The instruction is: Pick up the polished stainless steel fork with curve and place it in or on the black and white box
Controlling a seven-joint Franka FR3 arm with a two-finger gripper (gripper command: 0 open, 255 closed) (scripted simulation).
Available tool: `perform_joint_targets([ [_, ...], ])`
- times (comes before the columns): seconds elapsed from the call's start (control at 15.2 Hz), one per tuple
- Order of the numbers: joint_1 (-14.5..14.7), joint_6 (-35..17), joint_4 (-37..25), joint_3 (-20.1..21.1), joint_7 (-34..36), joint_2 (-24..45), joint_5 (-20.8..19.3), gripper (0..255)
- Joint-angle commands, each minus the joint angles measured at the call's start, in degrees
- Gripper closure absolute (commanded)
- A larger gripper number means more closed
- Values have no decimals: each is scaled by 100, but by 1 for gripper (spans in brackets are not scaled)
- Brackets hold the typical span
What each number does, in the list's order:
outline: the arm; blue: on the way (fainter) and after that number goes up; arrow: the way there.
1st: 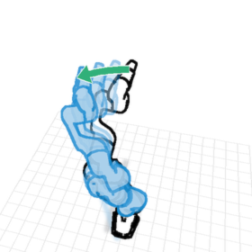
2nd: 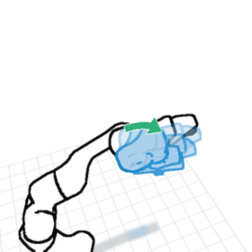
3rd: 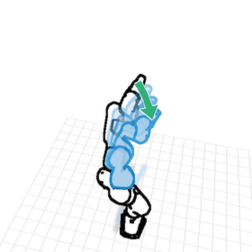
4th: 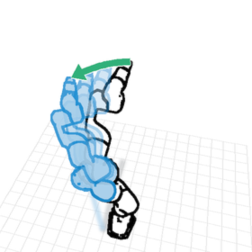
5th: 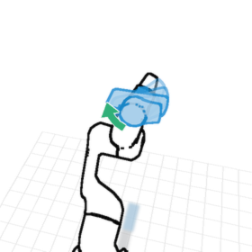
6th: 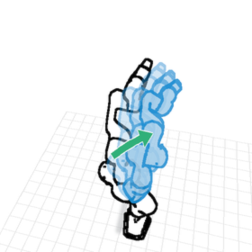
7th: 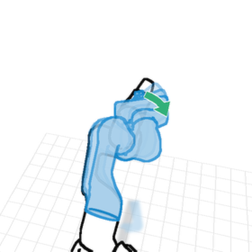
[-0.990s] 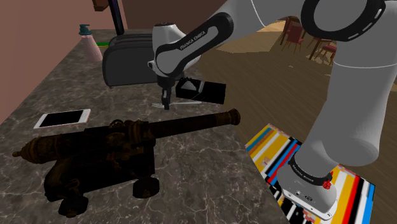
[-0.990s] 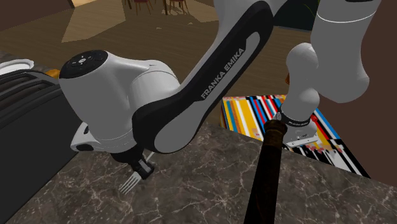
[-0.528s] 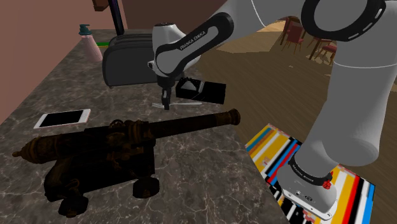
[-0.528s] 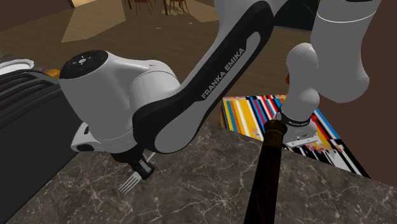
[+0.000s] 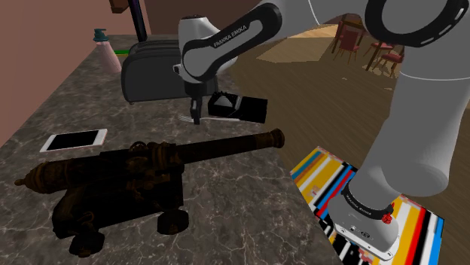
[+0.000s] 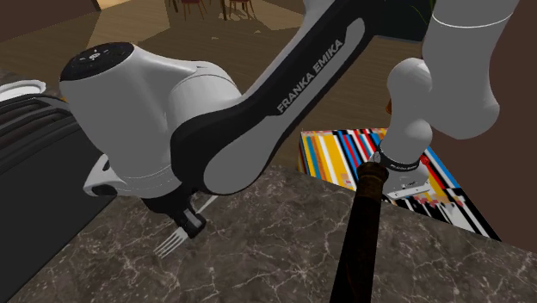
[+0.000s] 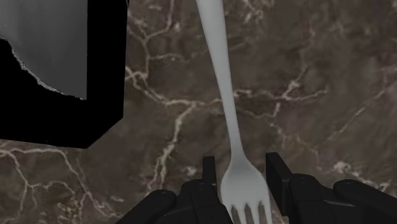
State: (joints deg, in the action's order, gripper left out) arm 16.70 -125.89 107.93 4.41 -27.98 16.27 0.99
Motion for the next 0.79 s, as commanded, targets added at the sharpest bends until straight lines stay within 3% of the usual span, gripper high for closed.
perform_joint_targets([
  [0.0, -5, 147, -73, 0, -4, -71, 5, 255],
  [0.73, -12, 907, -533, 6, 5, -373, 21, 255],
])
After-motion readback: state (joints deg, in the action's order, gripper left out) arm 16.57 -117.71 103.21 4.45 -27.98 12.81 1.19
